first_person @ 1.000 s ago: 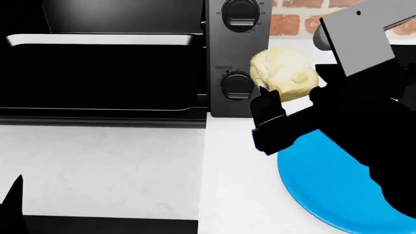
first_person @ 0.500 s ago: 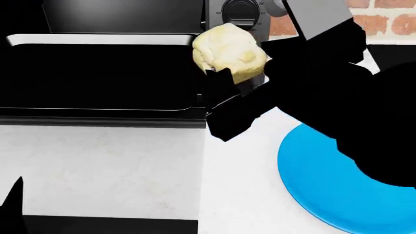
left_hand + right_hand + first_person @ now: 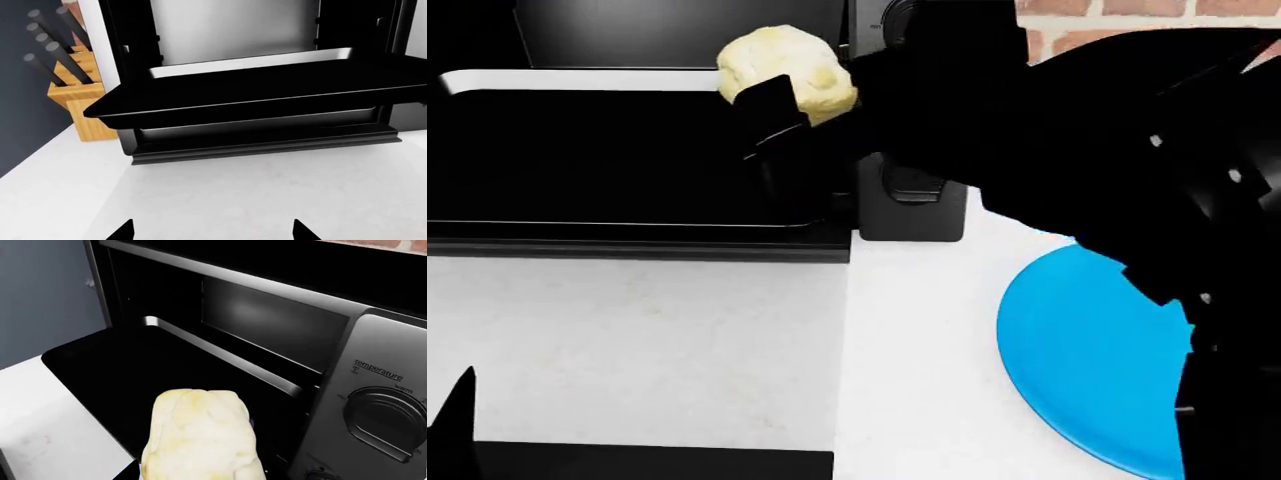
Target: Place the scone on the tray of the toaster oven.
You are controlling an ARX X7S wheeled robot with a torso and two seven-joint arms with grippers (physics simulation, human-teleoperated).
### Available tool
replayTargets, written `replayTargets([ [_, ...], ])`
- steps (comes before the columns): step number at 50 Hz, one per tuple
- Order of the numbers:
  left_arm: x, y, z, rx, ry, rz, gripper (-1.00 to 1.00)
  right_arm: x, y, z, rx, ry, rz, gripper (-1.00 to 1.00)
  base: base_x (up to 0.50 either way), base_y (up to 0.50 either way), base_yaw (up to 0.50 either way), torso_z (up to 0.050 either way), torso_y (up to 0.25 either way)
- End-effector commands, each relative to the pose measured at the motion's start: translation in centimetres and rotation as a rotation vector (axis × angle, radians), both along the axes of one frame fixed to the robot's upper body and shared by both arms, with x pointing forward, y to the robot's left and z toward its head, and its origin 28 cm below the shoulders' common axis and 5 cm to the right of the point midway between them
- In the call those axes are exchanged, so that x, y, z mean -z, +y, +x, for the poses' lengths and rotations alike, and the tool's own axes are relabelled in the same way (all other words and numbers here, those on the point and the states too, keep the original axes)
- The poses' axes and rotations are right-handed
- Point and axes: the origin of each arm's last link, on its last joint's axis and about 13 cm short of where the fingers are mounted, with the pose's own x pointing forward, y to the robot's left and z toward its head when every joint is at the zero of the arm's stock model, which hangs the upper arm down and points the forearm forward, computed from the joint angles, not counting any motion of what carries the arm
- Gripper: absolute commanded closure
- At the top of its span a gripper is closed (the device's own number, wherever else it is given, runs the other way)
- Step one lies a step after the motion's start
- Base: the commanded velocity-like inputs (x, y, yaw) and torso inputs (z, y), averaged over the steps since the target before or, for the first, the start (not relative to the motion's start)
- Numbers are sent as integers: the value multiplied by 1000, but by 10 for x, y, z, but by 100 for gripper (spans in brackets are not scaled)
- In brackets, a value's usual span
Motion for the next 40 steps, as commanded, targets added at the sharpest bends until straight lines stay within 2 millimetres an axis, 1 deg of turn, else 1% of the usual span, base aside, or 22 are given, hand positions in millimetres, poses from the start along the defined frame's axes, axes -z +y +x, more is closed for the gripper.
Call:
replayTargets([
  [1, 0, 0, -1, -1, -1, -4, -100, -6, 18, 30, -27, 48, 6, 100, 0, 0, 0, 0, 0],
  [3, 1, 2, -1, -3, 0, -8, -100, -3, 23, 36, -40, 68, 8, 100, 0, 0, 0, 0, 0],
  [12, 2, 1, 0, -10, -3, -18, -100, 1, 41, 56, -87, 109, -12, 100, 0, 0, 0, 0, 0],
  [21, 2, 4, -2, -9, -7, -24, -100, 12, 53, 69, -90, 132, -22, 100, 0, 0, 0, 0, 0],
  [24, 4, 5, -3, -8, -4, -31, -100, 13, 56, 72, -94, 131, -15, 100, 0, 0, 0, 0, 0],
  [27, 4, 3, -2, -13, -2, -34, -100, 18, 57, 73, -96, 145, -11, 100, 0, 0, 0, 0, 0],
  [30, 5, 9, -5, -15, -1, -32, -100, 24, 58, 74, -93, 154, -25, 100, 0, 0, 0, 0, 0],
  [36, 6, 7, -3, -16, 2, -34, -100, 34, 63, 74, -104, 168, -45, 100, 0, 0, 0, 0, 0],
  [40, 6, 5, -1, -14, 1, -33, -100, 36, 67, 73, -115, 164, -53, 100, 0, 0, 0, 0, 0],
])
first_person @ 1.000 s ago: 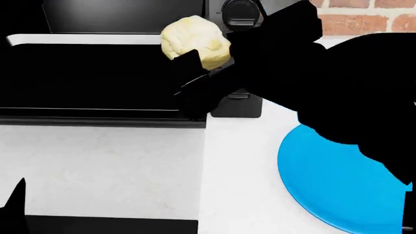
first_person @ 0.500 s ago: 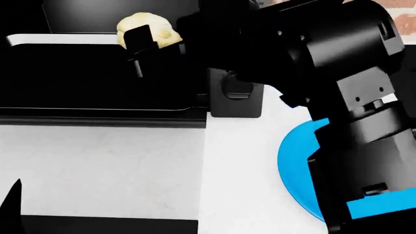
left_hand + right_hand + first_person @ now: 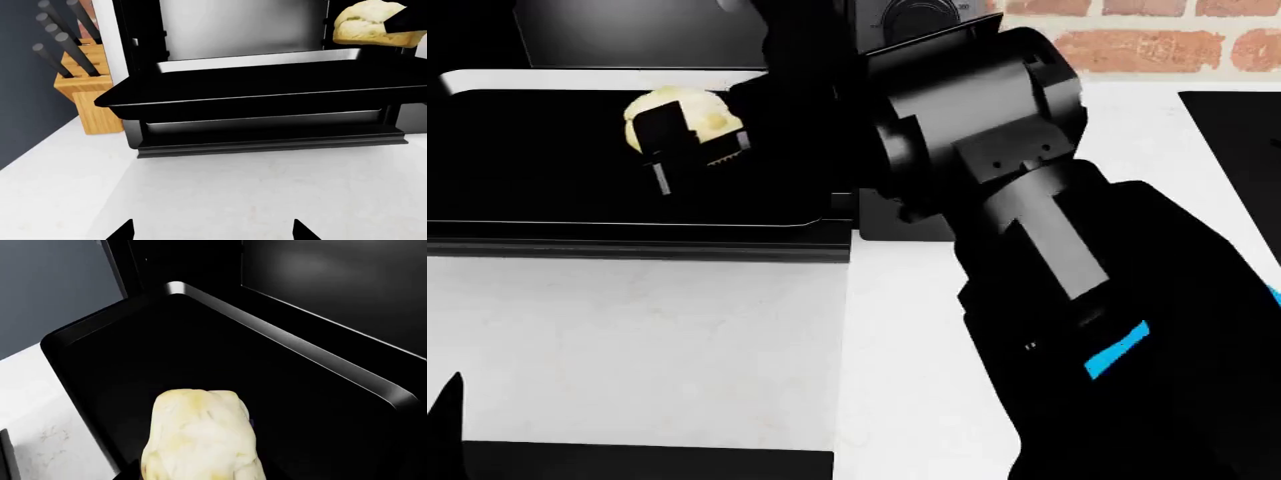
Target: Place the scone on the tray of the toaster oven.
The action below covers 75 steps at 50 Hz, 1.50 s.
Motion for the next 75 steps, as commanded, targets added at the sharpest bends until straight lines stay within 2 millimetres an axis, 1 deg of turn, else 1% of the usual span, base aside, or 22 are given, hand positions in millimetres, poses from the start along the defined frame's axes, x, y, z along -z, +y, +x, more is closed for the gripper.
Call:
replayTargets([
  [1, 1, -1, 1, -1, 1, -3, -100, 6, 3, 3, -1, -20, -26, 100, 0, 0, 0, 0, 0],
  [10, 3, 1, 0, -2, 5, -4, -100, 9, 2, 4, 6, -16, -32, 100, 0, 0, 0, 0, 0],
  [22, 3, -1, 1, -3, 4, -2, -100, 14, 3, 3, -6, -3, -45, 100, 0, 0, 0, 0, 1],
  [32, 4, 3, -1, -4, 6, -3, -100, 20, 4, 3, -18, 13, -52, 100, 0, 0, 0, 0, 0],
  [46, 4, -1, 2, 1, 10, -1, -100, 19, 4, 2, -14, 15, -53, 100, 0, 0, 0, 0, 0],
  [47, 3, 1, 1, 1, 8, -1, -100, 18, 5, 2, -16, 13, -50, -100, 0, 0, 0, 0, 0],
  [59, 5, 2, 1, -5, 15, -1, -100, 16, 6, 2, -23, 10, -39, -100, 0, 0, 0, 0, 0],
  [63, 5, 0, 3, -5, 13, 0, -100, 16, 6, 2, -24, 8, -36, -100, 0, 0, 0, 0, 0],
  [73, 4, 2, 1, -1, 12, 2, -100, 9, 8, 2, -23, -24, -12, -100, 0, 0, 0, 0, 0],
  [75, 3, 1, 2, 0, 11, 6, -100, 11, 9, 2, -24, -37, -34, -100, 0, 0, 0, 0, 0],
])
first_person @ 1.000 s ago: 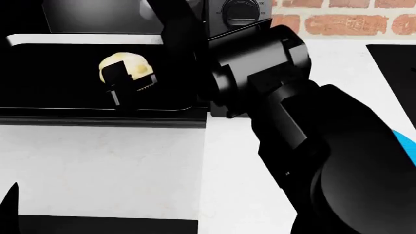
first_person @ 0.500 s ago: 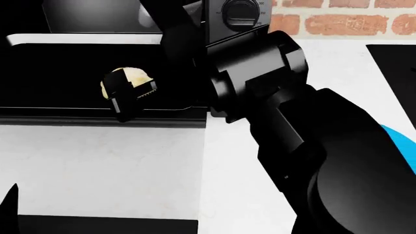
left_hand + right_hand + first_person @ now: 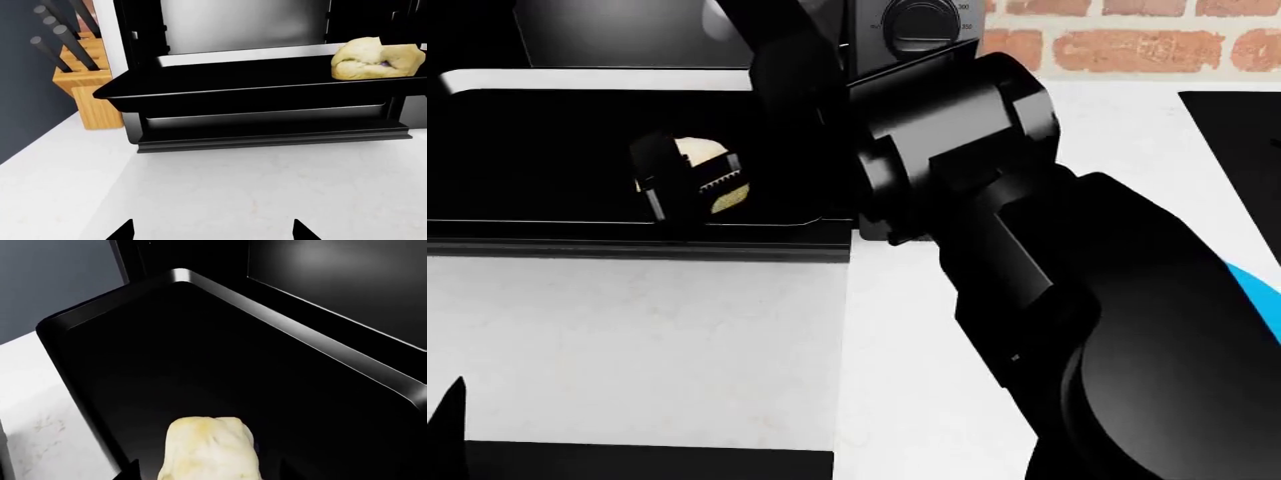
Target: Place the scone on the tray of the toaster oven.
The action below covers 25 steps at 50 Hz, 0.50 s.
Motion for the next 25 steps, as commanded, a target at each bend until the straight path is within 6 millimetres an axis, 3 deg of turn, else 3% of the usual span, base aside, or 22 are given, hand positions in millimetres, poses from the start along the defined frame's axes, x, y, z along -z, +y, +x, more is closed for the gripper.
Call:
replayTargets([
  [1, -1, 0, 0, 2, -2, 6, -100, -1, 3, 0, -1, -34, -6, -100, 0, 0, 0, 0, 0],
  [10, -3, -2, 1, 9, -2, 8, -100, -2, 3, -3, 35, -95, -1, -100, 0, 0, 0, 0, 0],
  [25, -4, -4, 2, 12, -5, 13, -100, -6, -15, -57, 74, -184, 25, -100, 0, 0, 0, 0, 0],
])
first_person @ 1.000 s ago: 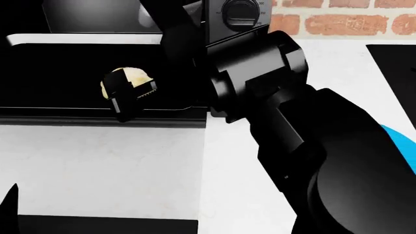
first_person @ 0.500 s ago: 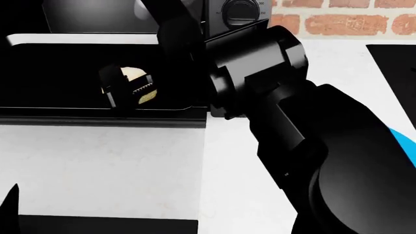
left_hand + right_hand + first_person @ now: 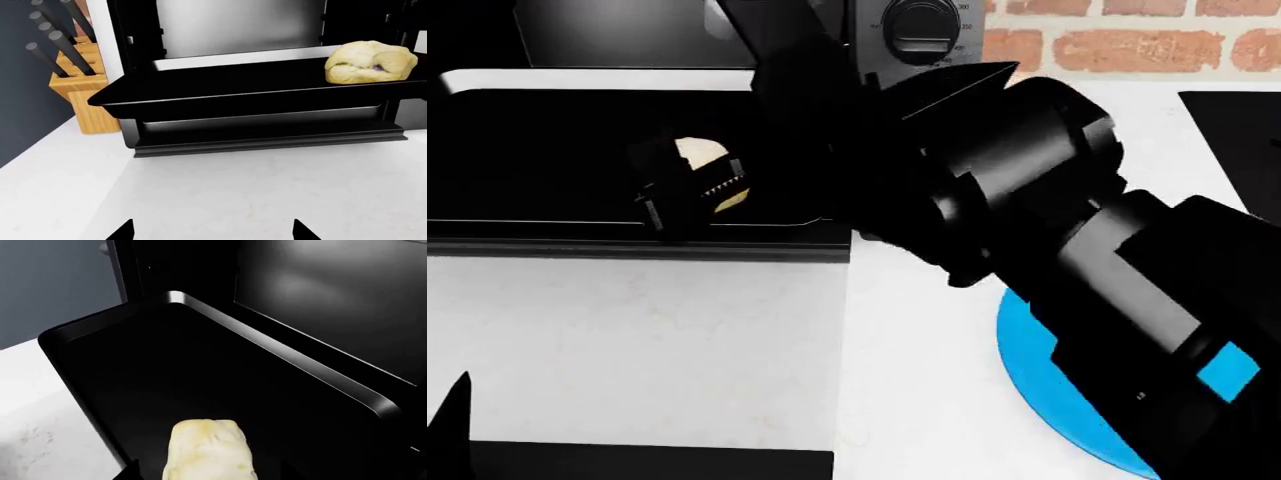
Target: Place the scone on the tray of the toaster oven.
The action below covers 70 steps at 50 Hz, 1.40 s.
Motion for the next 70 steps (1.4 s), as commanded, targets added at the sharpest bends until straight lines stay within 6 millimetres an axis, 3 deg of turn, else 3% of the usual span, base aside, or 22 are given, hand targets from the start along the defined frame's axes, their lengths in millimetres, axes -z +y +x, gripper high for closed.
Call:
replayTargets([
  [1, -1, -1, 0, 4, -2, 3, -100, -5, -13, -35, 34, -69, 17, -100, 0, 0, 0, 0, 0],
  [13, -6, -2, -1, 6, -10, 7, -100, -4, -34, -71, 104, -155, 91, -100, 0, 0, 0, 0, 0],
  [20, -10, -2, -2, 12, -18, 11, -100, 22, -50, -108, 174, -269, 99, -100, 0, 0, 0, 0, 0],
  [34, -29, -2, -6, 13, -60, 25, -100, 49, -77, -147, 313, -310, 183, -100, 0, 0, 0, 0, 0],
  [51, -48, -1, -5, 22, -88, 54, -100, 26, -100, -155, 422, -380, 155, -100, 0, 0, 0, 0, 0],
  [70, -88, 6, -1, 39, -137, 94, -100, -4, -118, -165, 488, -471, 124, -100, 0, 0, 0, 0, 0],
])
